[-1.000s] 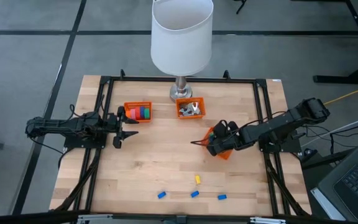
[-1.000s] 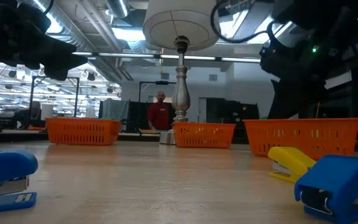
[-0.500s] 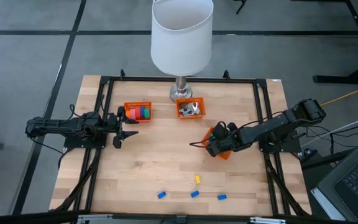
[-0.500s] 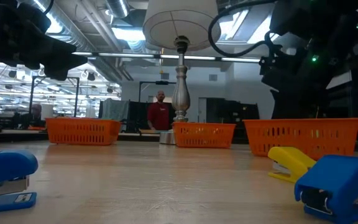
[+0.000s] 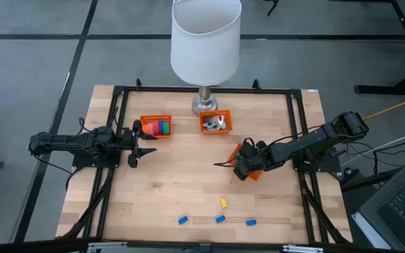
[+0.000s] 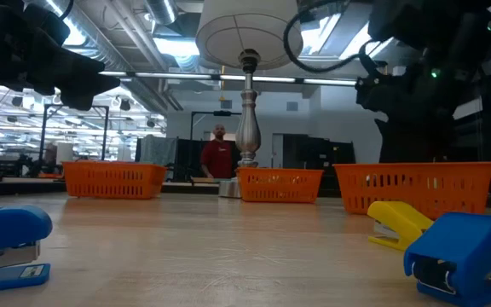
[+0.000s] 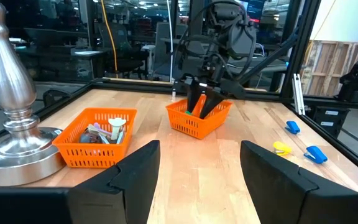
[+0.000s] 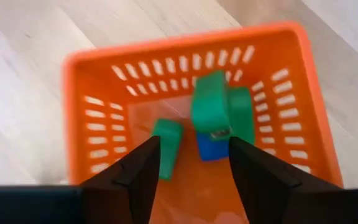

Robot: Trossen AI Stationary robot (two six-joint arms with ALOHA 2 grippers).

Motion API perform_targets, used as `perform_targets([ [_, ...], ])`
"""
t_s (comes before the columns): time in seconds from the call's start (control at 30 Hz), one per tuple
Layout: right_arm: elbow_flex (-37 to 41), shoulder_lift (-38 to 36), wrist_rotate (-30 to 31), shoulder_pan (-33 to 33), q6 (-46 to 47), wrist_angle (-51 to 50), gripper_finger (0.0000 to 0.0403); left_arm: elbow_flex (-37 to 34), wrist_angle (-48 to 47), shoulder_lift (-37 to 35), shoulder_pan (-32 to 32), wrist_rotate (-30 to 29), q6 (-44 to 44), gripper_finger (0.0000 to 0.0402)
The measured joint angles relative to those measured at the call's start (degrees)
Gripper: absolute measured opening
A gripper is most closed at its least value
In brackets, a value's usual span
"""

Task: Pick and place Stapler, Stapler remover, tape
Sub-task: Put the yellow stapler into the bottom orange bin

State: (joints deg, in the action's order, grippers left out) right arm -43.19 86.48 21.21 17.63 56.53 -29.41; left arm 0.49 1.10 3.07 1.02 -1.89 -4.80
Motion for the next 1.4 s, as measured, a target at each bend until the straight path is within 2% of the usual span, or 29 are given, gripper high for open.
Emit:
perform_targets([
  [0.33, -8.11, -0.02, 0.15, -0.26, -6.03, -2.09, 0.0169, 0.0, 0.0, -0.01, -0.01, 0.0, 0.0, 0.0219],
  [0.63, -13.04, -0.02, 0.15, -0.09, -9.86, 4.23, 0.0166, 0.0, 0.0, 0.0, 0.0, 0.0, -0.01, 0.0219],
  [1.1, -13.19, 0.18, -0.37, 4.2, -25.03, 30.14, 0.0166, 0.0, 0.0, 0.0, 0.0, 0.0, 0.0, 0.0219],
  [1.33, -13.22, 5.23, -0.69, 7.66, -33.46, 45.63, 0.0166, 0.0, 0.0, -0.01, 0.0, 0.0, 0.0, 0.0219],
  [1.4, -13.22, 7.66, -2.65, 8.07, -35.63, 50.99, 0.0166, 0.0, 0.0, 0.0, 0.0, 0.0, 0.0, 0.0219],
])
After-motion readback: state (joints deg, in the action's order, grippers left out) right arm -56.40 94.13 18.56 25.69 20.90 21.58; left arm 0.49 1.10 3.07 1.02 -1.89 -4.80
